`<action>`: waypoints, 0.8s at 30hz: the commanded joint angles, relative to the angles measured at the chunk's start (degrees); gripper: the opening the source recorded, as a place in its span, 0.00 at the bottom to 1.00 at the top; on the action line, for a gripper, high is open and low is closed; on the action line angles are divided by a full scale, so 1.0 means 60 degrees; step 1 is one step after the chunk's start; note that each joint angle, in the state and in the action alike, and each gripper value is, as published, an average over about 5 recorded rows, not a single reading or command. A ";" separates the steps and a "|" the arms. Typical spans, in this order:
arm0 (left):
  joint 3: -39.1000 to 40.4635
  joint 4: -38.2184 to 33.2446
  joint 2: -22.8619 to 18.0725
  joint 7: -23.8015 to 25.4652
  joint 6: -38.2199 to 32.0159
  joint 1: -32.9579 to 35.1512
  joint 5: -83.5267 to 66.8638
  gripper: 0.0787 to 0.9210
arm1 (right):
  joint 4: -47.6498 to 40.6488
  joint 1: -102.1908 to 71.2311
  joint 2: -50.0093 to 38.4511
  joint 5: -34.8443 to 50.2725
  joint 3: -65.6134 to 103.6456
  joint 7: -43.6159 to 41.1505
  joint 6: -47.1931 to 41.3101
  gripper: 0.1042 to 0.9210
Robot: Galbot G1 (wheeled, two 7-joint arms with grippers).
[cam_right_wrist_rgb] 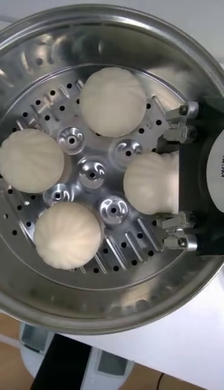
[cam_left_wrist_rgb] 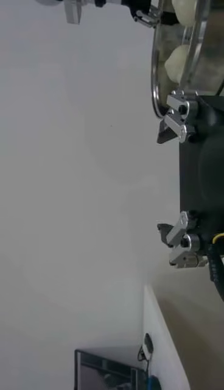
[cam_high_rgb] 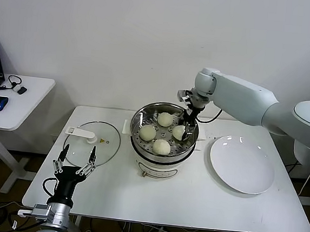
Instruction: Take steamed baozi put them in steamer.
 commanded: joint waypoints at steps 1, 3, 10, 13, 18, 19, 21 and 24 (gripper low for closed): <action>0.0001 -0.0003 0.0001 0.0003 -0.0008 0.0007 -0.0010 0.88 | -0.0207 -0.0147 0.0106 -0.0273 0.0066 0.0028 0.0103 0.66; -0.0005 -0.0007 0.0003 0.0002 -0.0007 0.0010 -0.0012 0.88 | -0.0190 -0.0160 0.0111 -0.0271 0.0087 0.0036 0.0103 0.68; -0.0012 -0.0015 0.0003 -0.0001 -0.0002 0.0010 -0.0020 0.88 | -0.0008 0.0023 -0.0018 -0.0145 0.0247 0.0020 0.0129 0.86; -0.0003 -0.0020 0.0002 -0.0001 -0.0004 0.0014 -0.0017 0.88 | 0.0389 0.0310 -0.0314 0.0046 0.0263 -0.0017 0.0126 0.88; 0.0018 -0.0042 0.0006 -0.0002 0.0009 -0.0011 -0.0002 0.88 | 0.1352 0.0849 -0.1085 0.0554 0.0432 0.0095 0.0014 0.88; 0.0027 -0.0051 0.0000 -0.0002 0.0017 -0.0021 0.0003 0.88 | 0.1507 0.0940 -0.1248 0.0623 0.0510 0.0133 -0.0005 0.88; 0.0050 -0.0058 -0.0014 -0.0002 0.0030 -0.0043 0.0026 0.88 | 0.1803 0.1085 -0.1576 0.0732 0.0654 0.0219 -0.0024 0.88; 0.0083 -0.0053 -0.0021 -0.0001 0.0026 -0.0042 0.0067 0.88 | 0.2332 0.1152 -0.2065 0.0862 0.0936 0.0384 -0.0087 0.88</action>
